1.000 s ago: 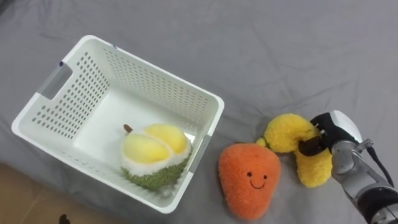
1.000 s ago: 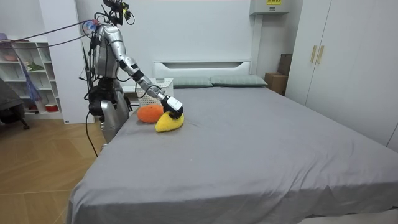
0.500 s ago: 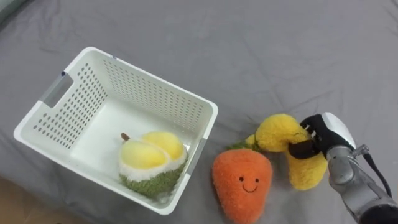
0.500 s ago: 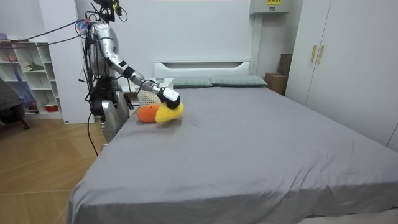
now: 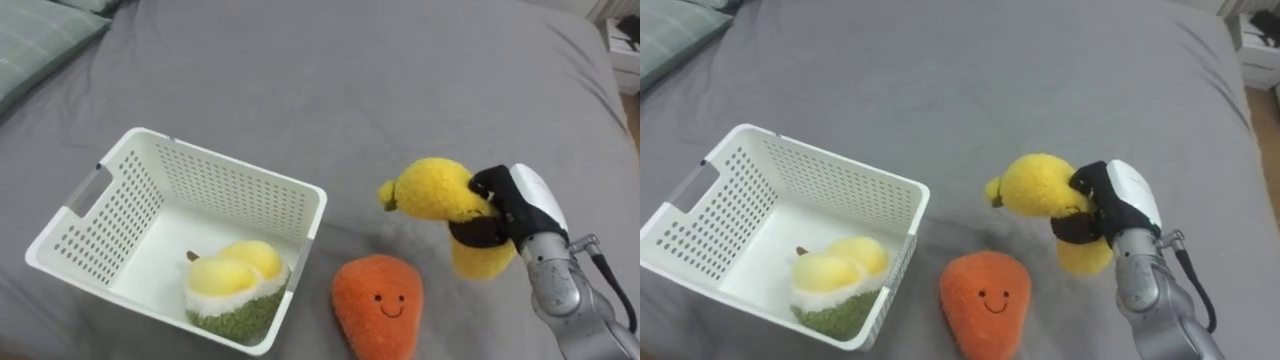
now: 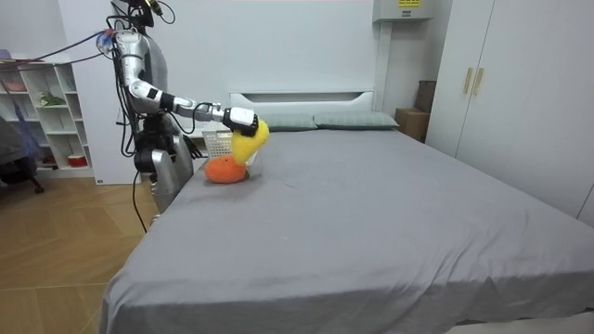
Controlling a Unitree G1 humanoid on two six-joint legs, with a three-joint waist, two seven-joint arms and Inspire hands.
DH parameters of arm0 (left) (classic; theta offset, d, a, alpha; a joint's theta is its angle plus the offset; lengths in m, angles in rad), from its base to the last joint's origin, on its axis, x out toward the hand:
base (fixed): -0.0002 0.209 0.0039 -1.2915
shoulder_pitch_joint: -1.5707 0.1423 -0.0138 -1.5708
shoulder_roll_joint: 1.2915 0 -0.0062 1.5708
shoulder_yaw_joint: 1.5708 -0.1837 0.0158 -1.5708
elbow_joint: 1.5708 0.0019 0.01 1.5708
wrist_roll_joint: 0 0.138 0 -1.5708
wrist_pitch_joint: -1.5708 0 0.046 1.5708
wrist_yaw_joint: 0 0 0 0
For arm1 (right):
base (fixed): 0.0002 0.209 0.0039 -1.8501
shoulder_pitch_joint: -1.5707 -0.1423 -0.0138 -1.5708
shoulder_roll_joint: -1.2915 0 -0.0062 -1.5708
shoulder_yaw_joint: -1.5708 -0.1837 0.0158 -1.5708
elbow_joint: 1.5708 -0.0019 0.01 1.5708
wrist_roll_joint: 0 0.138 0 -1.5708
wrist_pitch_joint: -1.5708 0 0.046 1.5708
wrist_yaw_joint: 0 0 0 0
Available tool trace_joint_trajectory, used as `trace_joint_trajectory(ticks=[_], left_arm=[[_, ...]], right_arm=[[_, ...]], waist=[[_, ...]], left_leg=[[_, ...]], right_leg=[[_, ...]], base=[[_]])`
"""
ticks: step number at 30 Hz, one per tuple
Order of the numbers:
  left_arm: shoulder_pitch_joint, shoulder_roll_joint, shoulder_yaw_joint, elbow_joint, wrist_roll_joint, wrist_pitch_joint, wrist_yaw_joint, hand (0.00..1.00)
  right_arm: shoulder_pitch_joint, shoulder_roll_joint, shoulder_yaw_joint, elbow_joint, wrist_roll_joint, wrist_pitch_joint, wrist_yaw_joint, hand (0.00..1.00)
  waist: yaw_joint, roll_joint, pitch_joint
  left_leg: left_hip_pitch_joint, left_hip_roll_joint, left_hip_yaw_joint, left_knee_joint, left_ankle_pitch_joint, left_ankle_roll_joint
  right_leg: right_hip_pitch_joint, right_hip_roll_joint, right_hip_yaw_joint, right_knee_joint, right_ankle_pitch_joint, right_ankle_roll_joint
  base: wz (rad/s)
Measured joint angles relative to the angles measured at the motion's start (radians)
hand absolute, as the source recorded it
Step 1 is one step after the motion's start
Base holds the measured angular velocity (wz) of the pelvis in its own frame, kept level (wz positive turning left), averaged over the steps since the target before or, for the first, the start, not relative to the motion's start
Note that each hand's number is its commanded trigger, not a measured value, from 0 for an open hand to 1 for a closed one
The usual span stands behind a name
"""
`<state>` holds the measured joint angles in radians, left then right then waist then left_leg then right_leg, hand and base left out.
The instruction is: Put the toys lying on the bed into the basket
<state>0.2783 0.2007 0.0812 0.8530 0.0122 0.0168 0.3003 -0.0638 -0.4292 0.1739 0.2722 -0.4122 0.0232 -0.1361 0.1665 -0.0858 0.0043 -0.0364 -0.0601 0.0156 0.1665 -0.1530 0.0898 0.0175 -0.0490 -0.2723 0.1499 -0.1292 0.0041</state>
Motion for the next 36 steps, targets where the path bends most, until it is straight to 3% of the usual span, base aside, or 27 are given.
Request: trace_joint_trajectory(ticks=[11, 17, 23, 28, 33, 36], left_arm=[[0.011, -0.002, 0.003, 0.034, 0.040, 0.011, 0.003, 0.00], [-0.009, -0.026, 0.033, 0.033, 0.072, 0.023, 0.004, 0.00], [-0.053, -0.028, 0.033, 0.054, 0.119, 0.028, 0.002, 0.00], [-0.068, -0.028, 0.032, 0.071, 0.138, 0.029, 0.001, 0.00], [-0.075, -0.031, 0.032, 0.071, 0.148, 0.029, 0.001, 0.00], [-0.076, -0.031, 0.032, 0.078, 0.158, 0.029, 0.004, 0.00]], right_arm=[[0.033, 0.000, -0.007, -0.245, -0.067, 0.013, 0.032, 1.00], [0.028, 0.006, -0.010, -0.365, -0.062, 0.022, 0.052, 1.00], [-0.021, 0.043, -0.010, -0.390, -0.064, 0.040, 0.085, 1.00], [-0.053, 0.049, -0.002, -0.449, -0.057, 0.044, 0.108, 1.00], [-0.082, 0.117, 0.008, -0.497, -0.057, 0.044, 0.127, 1.00], [-0.083, 0.129, 0.033, -0.522, -0.037, 0.044, 0.131, 1.00]], waist=[[0.006, 0.003, 0.0065], [0.012, 0.003, 0.0057], [0.015, -0.001, 0.0033], [0.024, -0.004, 0.0019], [0.046, -0.003, 0.0024], [0.062, -0.003, 0.0024]], left_leg=[[0.025, 0.001, 0.010, -0.006, 0.000, 0.001], [0.029, 0.001, 0.009, -0.007, 0.000, 0.001], [0.028, 0.001, 0.009, -0.007, 0.000, 0.001], [0.029, 0.000, 0.008, -0.007, 0.000, 0.001], [0.033, 0.000, 0.008, -0.007, 0.000, 0.001], [0.032, 0.000, 0.008, -0.007, 0.000, 0.001]], right_leg=[[0.014, 0.006, 0.019, 0.001, 0.000, 0.000], [0.019, 0.001, 0.021, 0.001, 0.000, 0.000], [0.018, 0.001, 0.021, 0.002, 0.000, 0.000], [0.022, 0.001, 0.020, 0.002, 0.000, 0.001], [0.025, 0.006, 0.021, 0.001, 0.000, 0.001], [0.024, 0.006, 0.021, 0.001, 0.000, 0.001]], base=[[-0.03], [0.00], [0.00], [0.00], [0.00], [0.00]])
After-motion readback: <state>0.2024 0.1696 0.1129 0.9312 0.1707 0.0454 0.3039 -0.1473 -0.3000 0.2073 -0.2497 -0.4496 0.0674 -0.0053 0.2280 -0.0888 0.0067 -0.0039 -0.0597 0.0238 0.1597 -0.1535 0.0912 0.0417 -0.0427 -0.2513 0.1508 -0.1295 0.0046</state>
